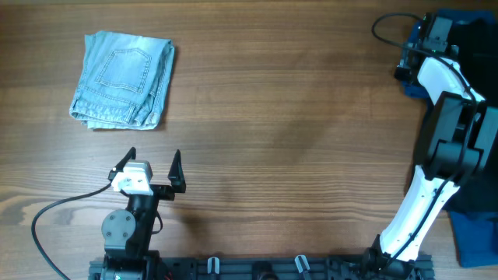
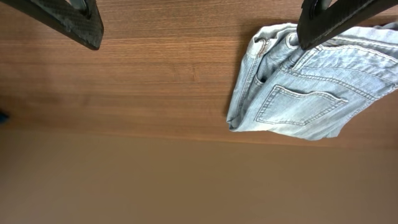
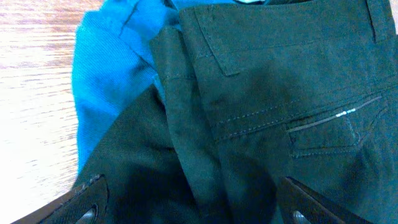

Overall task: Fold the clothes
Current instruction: 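Grasp the black trousers waistband from the pile with the right gripper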

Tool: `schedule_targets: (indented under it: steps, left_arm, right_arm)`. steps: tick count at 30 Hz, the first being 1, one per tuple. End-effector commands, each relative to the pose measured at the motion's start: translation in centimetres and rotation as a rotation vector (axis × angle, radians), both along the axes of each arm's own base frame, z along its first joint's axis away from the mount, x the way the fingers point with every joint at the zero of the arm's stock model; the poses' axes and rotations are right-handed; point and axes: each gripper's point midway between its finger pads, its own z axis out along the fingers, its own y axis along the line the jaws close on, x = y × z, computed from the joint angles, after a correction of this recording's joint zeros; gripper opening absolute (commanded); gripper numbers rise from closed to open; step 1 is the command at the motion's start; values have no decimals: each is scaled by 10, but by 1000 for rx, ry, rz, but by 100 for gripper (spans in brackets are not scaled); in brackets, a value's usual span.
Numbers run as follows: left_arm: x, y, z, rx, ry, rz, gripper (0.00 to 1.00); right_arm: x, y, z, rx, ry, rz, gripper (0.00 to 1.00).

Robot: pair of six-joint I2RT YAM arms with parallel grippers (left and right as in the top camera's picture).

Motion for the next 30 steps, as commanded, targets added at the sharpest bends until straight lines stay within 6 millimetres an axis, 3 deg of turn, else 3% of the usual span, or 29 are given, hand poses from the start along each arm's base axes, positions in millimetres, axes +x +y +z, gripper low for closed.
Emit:
schedule_targets:
  steps: [1,3,11,14,19,23,26,29,30]
  left_arm:
    - [0,1,-2,15,-1,0,100]
    - [0,1,-2,15,-1,0,100]
    - [0,1,-2,15,-1,0,100]
    - [0,1,-2,15,-1,0,100]
    - [0,1,-2,15,-1,0,100]
    - [0,1,-2,15,-1,0,100]
    - [0,1,-2,15,-1,0,100]
    - [0,1,-2,15,-1,0,100]
    - [0,1,-2,15,-1,0,100]
  right_arm:
    - [3,-10,4,-64,7,-4,81]
    - [1,-12,1,-51,4,-5,73]
    - [-10,-26,-11,-4,19,-5,71]
    - [-9,-28,-10,-16,25,20,56]
    - [-6,-30,0,-37,14,31,6]
    - [-3,-29,26,-48,-32,30,4]
    - [0,-6,39,-44,-22,68,4]
    - [12,52,51,-21,-25,149,4]
    - [18,85,51,-7,-23,195,4]
